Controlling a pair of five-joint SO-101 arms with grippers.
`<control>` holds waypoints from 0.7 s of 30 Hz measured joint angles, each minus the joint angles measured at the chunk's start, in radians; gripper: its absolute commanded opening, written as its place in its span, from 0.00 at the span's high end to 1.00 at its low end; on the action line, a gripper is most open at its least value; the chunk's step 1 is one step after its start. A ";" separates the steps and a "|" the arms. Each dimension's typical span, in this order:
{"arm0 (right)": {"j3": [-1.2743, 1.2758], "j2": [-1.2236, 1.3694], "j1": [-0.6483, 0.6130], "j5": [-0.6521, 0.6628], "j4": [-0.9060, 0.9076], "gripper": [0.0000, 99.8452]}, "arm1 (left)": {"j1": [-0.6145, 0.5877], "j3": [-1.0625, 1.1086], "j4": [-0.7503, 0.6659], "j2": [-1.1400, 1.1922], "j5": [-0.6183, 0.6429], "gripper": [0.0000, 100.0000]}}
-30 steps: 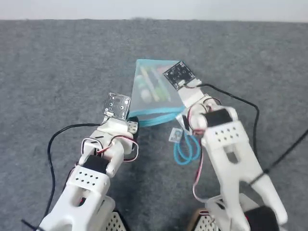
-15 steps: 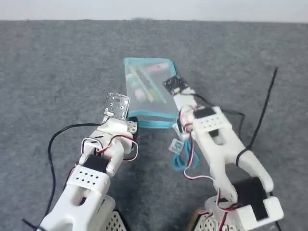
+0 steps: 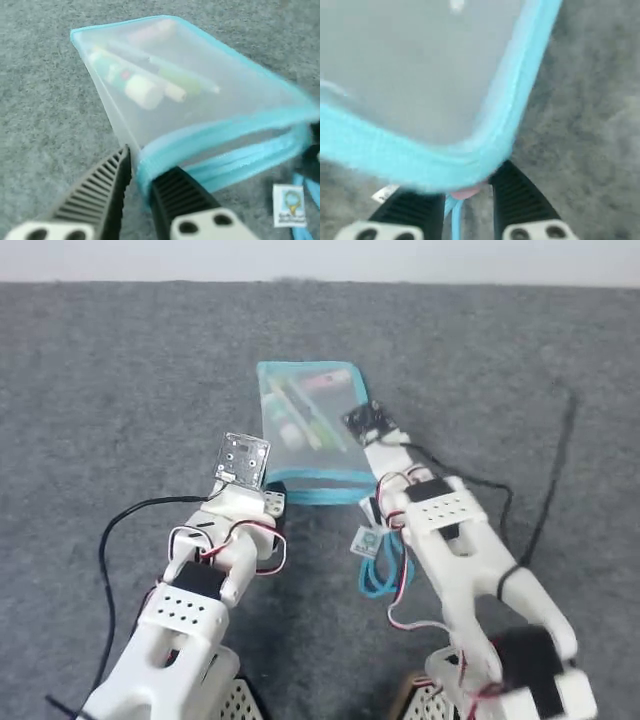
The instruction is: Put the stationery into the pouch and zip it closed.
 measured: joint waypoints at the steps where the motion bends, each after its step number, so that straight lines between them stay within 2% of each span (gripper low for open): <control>1: -0.026 -0.038 -0.002 0.000 0.046 0.99 | 0.000 0.000 0.000 0.000 -0.002 0.99; 9: -0.081 -0.275 -0.161 0.046 0.256 0.99 | 0.000 0.000 0.002 0.000 0.008 0.99; 15: -0.081 -0.410 -0.199 0.144 0.399 0.99 | -0.049 -0.011 0.008 0.000 0.009 0.99; 21: -0.087 -0.535 -0.287 0.172 0.489 0.99 | -0.063 -0.014 0.020 0.000 0.017 0.99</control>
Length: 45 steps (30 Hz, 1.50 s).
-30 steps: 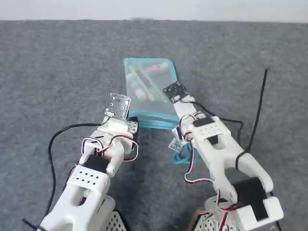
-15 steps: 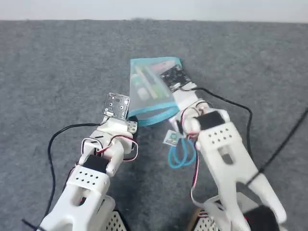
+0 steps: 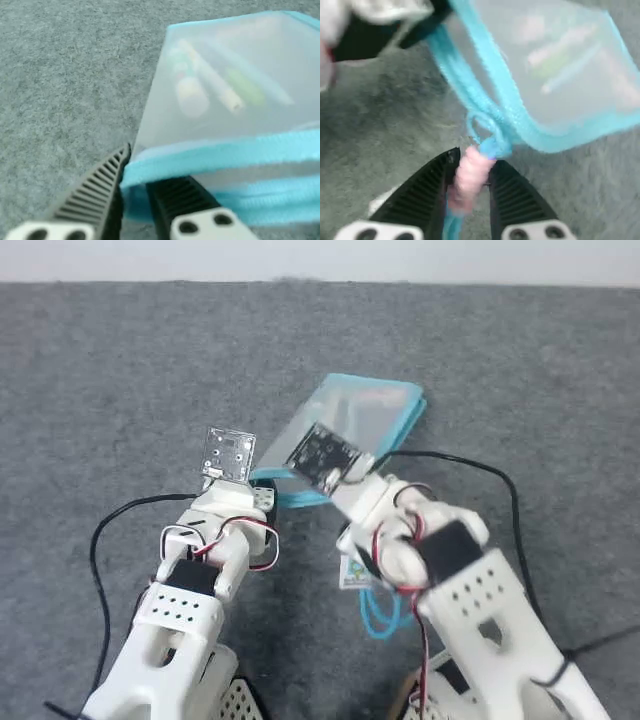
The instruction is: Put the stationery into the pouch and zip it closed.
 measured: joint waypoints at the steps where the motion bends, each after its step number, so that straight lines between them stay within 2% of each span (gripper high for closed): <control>1: -0.017 -0.014 -0.026 0.000 0.025 0.99 | -0.002 0.000 0.000 0.000 0.000 0.99; 7: -0.124 -0.060 -0.130 0.068 0.172 0.99 | 0.006 0.000 0.000 0.000 0.002 0.99; 15: -0.173 -0.034 -0.269 0.086 0.175 0.99 | 0.003 0.002 0.000 0.000 0.005 0.99; 21: -0.327 -0.011 -0.367 0.087 0.218 0.99 | 0.009 0.000 0.000 0.012 0.005 0.99; 30: -0.330 0.009 -0.387 0.087 0.232 0.99 | 0.009 -0.130 0.000 0.206 0.006 0.99; 33: -0.301 0.008 -0.327 0.086 0.192 0.99 | -0.014 -0.130 0.000 0.201 0.006 0.99; 40: -0.287 0.169 -0.071 0.086 0.052 0.99 | -0.135 -0.129 0.055 0.092 0.044 0.99; 45: -0.361 0.358 -0.011 0.081 0.035 0.99 | -0.206 -0.084 0.064 -0.006 0.052 0.99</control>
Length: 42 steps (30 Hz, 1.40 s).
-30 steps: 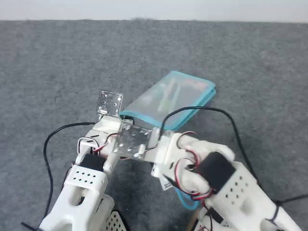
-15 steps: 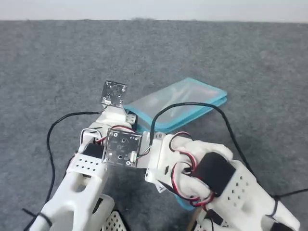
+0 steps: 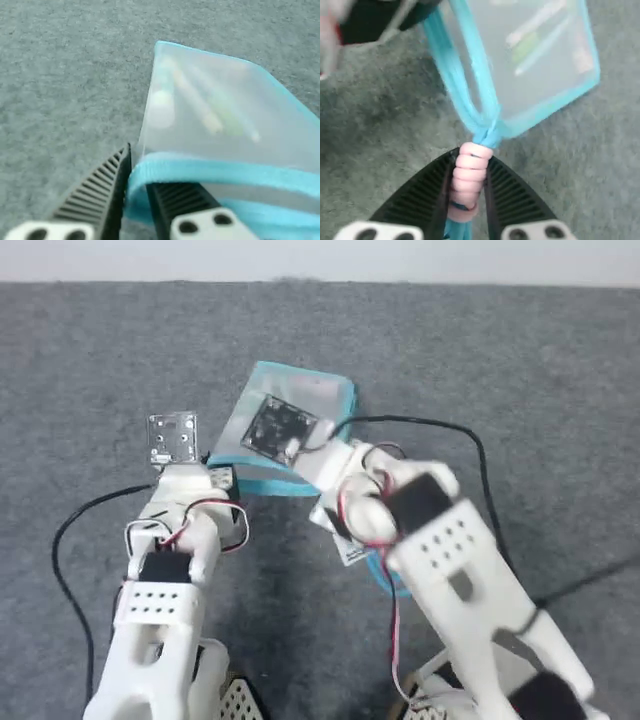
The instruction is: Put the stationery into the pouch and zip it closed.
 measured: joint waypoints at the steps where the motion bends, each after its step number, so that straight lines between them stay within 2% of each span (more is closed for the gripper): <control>1: -0.009 0.026 -0.008 -0.008 -0.003 0.99 | 0.000 0.009 0.000 -0.012 0.000 0.99; 8: -0.015 0.037 -0.252 -0.043 -0.021 0.99 | 0.060 0.041 0.000 -0.032 -0.003 0.99; 13: 0.081 -0.133 -0.295 -0.043 -0.021 0.99 | 0.072 0.044 0.000 -0.032 -0.003 0.99; 15: 0.133 -0.192 -0.295 -0.043 -0.023 0.93 | 0.071 0.044 0.000 -0.032 -0.003 0.99; 18: 0.212 -0.216 -0.295 -0.043 -0.025 0.76 | 0.075 0.044 0.000 -0.032 -0.003 0.99; 21: 0.298 -0.216 -0.281 -0.041 -0.046 0.59 | 0.081 0.044 0.000 -0.032 -0.003 0.99; 23: 0.319 -0.221 -0.261 -0.041 -0.055 0.56 | 0.081 0.044 0.000 -0.032 -0.003 0.99; 30: 0.327 -0.244 -0.219 -0.040 -0.055 0.59 | 0.080 0.044 0.000 -0.032 -0.003 0.99; 34: 0.367 -0.305 -0.110 0.000 -0.083 0.59 | 0.080 0.044 0.000 -0.032 -0.003 0.99; 38: 0.523 -0.376 0.044 0.052 -0.229 0.59 | 0.080 0.044 0.000 -0.032 -0.003 0.99; 42: 0.720 -0.391 0.074 0.091 -0.423 0.59 | 0.080 0.044 0.000 -0.032 -0.003 0.99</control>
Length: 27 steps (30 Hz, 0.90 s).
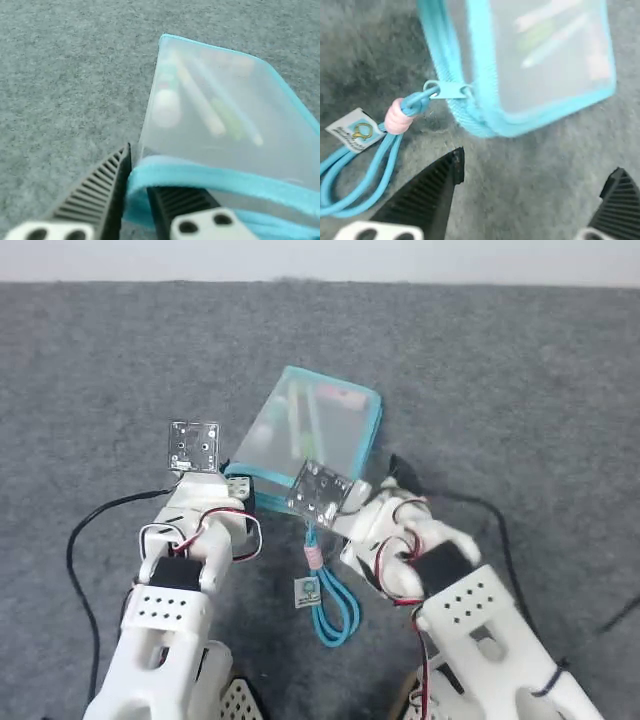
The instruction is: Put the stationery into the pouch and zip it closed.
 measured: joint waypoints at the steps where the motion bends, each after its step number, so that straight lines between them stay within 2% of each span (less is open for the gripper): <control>1: 0.025 0.002 0.002 0.003 -0.043 0.59 | 0.000 0.000 0.002 0.000 0.000 0.99; 16: -0.014 0.308 0.008 0.011 -0.381 0.60 | 0.028 0.000 0.031 0.000 0.000 0.99; 19: -0.020 0.311 0.008 0.011 -0.391 0.70 | 0.028 0.000 0.031 0.000 0.000 0.99; 25: -0.025 0.311 0.011 0.011 -0.399 1.00 | 0.028 0.000 0.031 0.000 0.000 0.99; 27: -0.031 0.311 0.012 0.012 -0.402 0.98 | 0.028 0.000 0.031 0.000 0.000 0.99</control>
